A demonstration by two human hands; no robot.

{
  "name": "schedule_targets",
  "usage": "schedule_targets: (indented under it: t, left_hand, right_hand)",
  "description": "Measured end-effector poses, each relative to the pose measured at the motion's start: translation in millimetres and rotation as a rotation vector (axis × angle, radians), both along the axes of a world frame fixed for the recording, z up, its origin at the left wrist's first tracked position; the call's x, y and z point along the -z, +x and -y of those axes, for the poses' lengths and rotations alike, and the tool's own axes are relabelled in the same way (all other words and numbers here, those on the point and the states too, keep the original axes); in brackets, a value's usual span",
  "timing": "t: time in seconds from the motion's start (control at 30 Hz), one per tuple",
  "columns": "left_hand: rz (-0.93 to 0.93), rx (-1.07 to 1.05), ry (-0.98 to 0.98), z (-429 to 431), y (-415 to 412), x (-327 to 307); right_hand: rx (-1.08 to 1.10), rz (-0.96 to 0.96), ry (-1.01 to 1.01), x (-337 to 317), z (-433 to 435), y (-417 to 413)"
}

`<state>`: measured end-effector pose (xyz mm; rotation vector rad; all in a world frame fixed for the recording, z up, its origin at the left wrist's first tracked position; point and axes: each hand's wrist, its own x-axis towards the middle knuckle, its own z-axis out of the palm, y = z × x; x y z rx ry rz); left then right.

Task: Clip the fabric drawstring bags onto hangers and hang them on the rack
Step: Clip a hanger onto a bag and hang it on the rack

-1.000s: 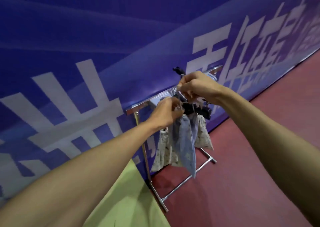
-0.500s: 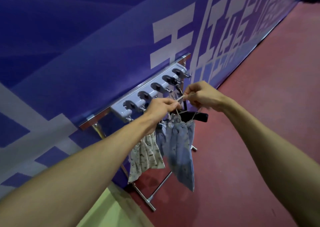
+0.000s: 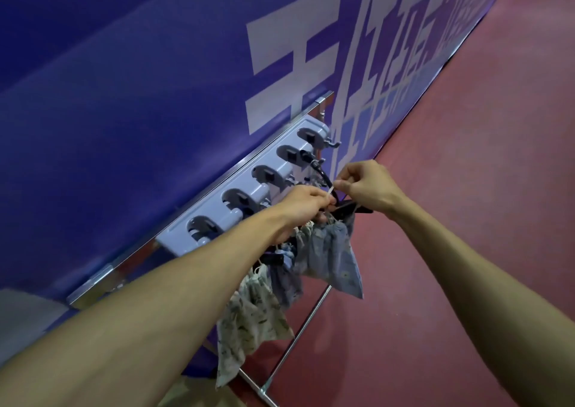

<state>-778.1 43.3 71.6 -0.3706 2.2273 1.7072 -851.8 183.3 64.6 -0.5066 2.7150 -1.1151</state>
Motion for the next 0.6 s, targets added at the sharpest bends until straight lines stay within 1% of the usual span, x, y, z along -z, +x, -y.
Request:
schedule_targets:
  t: [0.07,0.13,0.3,0.47,0.6]
  left_hand:
    - [0.030,0.056,-0.026,0,-15,6]
    - [0.033,0.078,-0.032,2,-31,11]
    - [0.066,0.005,-0.003,7,-74,25]
    - [0.100,-0.061,0.052,13,-94,36]
    - [0.162,-0.084,0.150,15,-103,37]
  right_hand:
    - [0.038,-0.041,0.027,9,4,-14]
    - [0.078,-0.060,0.009,17,8,-27]
    - [0.157,-0.087,-0.050,34,21,-60]
    - [0.195,-0.066,-0.131,43,45,-84]
    - [0.278,-0.023,-0.212,49,57,-96]
